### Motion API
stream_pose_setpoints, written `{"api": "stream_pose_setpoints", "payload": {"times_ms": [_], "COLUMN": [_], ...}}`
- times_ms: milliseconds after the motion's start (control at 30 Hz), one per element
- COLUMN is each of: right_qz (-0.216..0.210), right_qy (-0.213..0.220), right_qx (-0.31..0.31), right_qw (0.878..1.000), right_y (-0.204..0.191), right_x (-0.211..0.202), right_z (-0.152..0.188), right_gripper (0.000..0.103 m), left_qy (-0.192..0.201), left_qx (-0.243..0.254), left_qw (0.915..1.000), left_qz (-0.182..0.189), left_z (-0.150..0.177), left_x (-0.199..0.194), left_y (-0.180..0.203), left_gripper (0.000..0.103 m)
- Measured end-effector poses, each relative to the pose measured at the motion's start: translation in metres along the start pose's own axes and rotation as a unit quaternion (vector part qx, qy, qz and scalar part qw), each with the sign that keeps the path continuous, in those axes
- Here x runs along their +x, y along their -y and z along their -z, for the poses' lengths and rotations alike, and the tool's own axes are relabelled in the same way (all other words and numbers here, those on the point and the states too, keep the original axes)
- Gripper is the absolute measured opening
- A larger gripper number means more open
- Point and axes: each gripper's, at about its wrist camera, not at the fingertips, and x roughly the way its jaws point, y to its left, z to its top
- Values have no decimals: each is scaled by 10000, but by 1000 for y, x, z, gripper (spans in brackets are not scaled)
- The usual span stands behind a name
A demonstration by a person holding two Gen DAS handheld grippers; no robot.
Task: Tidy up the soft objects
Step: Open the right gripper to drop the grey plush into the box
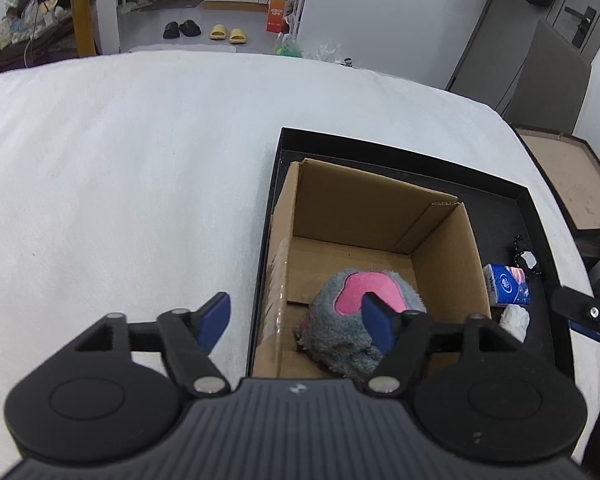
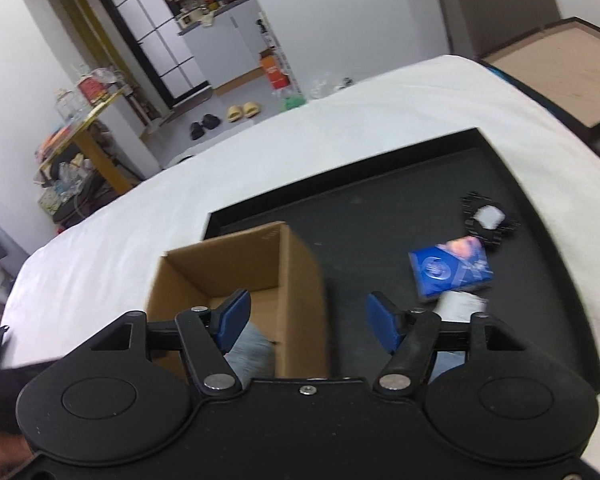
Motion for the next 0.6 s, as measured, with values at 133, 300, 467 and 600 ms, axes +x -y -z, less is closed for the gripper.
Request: {"api": "stream_pose_setpoints", "payload": {"times_ms": [133, 300, 467, 600], "right_qz": [236, 487, 789, 929], "right_qy": [-14, -170, -335, -581], "right_qx": [115, 261, 235, 268], "right_qw": [9997, 9983, 9960, 9936], "right_y": [21, 43, 58, 70], "right_x": [-5, -3, 1, 8], "right_z": [8, 19, 29, 38], "right_gripper": [76, 83, 89, 91], "left_qy": [-22, -92, -147, -194], "left_qx": [79, 229, 352, 421], "left_qw": [9999, 9996, 9992, 9988], "left_qz": [-57, -110, -124, -135], "left_z": [1, 2, 3, 4], "left_x": [0, 2, 6, 8], "left_y": [8, 20, 29, 36], "left_gripper": [78, 80, 81, 82]}}
